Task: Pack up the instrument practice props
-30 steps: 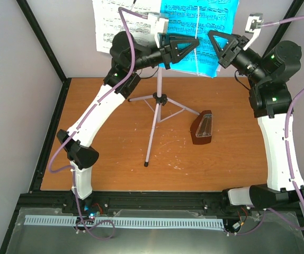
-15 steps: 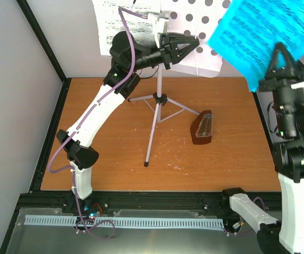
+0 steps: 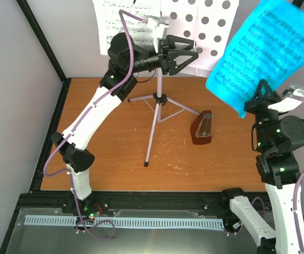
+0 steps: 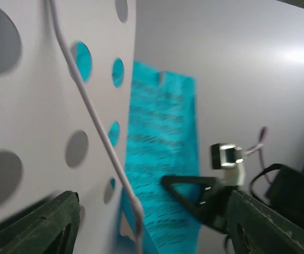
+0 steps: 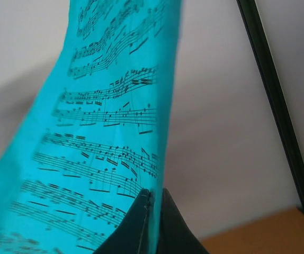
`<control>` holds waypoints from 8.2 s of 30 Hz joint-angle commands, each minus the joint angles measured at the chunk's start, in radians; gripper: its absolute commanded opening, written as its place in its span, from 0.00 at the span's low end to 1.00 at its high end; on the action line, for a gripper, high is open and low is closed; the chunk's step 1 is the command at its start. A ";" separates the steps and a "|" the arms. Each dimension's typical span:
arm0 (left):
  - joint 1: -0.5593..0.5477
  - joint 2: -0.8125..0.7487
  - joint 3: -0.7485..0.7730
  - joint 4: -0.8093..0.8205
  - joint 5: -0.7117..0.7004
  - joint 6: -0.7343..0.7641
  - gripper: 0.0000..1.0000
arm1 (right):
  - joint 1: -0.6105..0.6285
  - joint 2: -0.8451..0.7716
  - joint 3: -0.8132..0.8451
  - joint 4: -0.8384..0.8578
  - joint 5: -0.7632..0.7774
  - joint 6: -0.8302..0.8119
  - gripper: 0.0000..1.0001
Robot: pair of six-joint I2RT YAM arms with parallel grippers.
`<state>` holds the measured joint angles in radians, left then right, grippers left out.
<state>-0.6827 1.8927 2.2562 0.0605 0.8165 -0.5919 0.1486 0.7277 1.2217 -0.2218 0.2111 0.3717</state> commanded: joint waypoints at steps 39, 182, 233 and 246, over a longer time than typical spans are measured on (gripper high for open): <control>0.162 -0.738 -1.053 -0.043 -0.155 0.154 0.91 | 0.005 -0.082 -0.742 -0.652 -0.013 0.766 0.04; 0.524 -0.249 -0.066 -0.315 0.095 0.188 0.42 | 0.595 1.101 1.235 -0.268 -0.200 -0.014 0.03; 0.499 -0.297 -0.225 -0.071 0.055 0.193 0.00 | 0.595 0.855 0.981 -0.102 -0.179 -0.083 0.03; 0.499 -0.280 -0.219 -0.063 0.012 0.144 0.01 | 0.595 0.492 0.641 -0.041 -0.218 -0.122 0.03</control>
<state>-0.1761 1.6230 2.0239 -0.0360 0.8410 -0.4194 0.7464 1.2949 1.9095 -0.2783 0.0429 0.2684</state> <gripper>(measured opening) 0.040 0.029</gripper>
